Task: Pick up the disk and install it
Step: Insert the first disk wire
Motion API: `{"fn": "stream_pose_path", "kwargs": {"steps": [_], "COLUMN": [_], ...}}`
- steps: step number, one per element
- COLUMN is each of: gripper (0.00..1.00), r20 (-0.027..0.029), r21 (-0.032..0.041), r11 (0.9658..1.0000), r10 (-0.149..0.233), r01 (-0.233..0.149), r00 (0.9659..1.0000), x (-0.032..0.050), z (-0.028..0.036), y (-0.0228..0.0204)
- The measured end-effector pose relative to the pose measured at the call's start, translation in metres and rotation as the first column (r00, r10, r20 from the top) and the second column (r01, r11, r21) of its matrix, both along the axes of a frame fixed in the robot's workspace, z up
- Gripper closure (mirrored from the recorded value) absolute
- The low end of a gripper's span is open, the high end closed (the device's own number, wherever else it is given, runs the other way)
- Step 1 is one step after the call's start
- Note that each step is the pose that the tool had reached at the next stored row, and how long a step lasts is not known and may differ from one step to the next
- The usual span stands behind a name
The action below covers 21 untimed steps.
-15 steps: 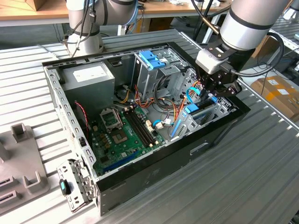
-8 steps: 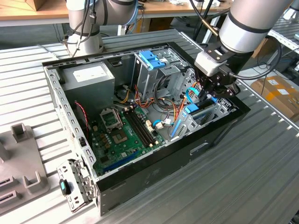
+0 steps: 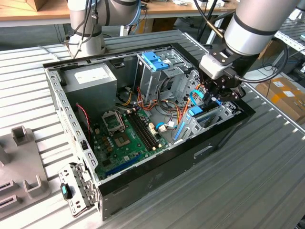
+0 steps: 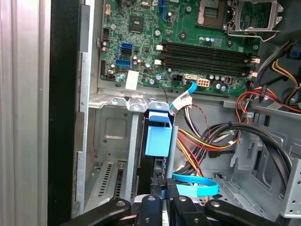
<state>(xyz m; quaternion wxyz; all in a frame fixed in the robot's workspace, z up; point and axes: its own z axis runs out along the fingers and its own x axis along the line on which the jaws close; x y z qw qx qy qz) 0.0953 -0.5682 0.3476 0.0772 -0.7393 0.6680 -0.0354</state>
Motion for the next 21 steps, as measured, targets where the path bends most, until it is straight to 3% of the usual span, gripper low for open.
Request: {"fn": "stream_pose_path", "kwargs": {"steps": [7,11,21], "gripper": [0.84,0.84,0.84], "r20": [0.0000,-0.0072,-0.0091], "r21": [-0.0001,0.0000,0.0018], "r11": [1.0000,1.0000,0.9999], "r10": [0.000,0.000,-0.015], "r01": [0.000,0.000,0.015], "r00": [1.0000,1.0000,0.9998], "x": [0.0000,0.0000,0.0006], "z": [-0.0005,-0.0005,-0.0005], "y": [-0.0003,-0.0003,-0.0003]}}
